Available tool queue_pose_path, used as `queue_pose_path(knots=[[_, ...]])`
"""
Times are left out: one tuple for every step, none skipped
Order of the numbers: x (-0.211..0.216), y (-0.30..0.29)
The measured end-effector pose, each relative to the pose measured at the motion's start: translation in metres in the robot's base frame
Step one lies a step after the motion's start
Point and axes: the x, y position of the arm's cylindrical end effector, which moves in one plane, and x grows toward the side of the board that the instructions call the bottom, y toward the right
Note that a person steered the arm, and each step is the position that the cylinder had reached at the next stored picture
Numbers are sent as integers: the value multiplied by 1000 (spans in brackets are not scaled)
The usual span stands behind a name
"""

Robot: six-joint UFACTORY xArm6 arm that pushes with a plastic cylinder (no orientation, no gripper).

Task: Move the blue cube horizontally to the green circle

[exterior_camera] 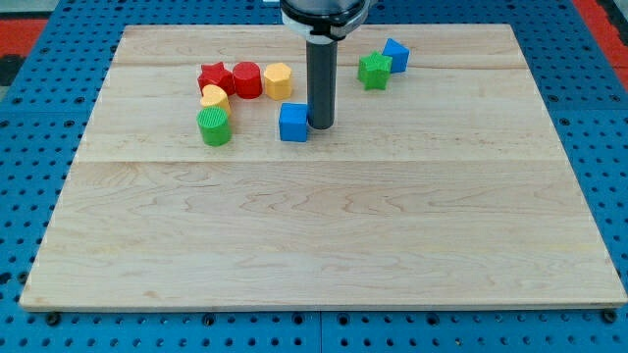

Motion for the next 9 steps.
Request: queue_pose_path(knots=[[0,-1],[0,-25],[0,-31],[0,-30],[0,-35],[2,-40],[2,-27],[-17,82],[-75,185]])
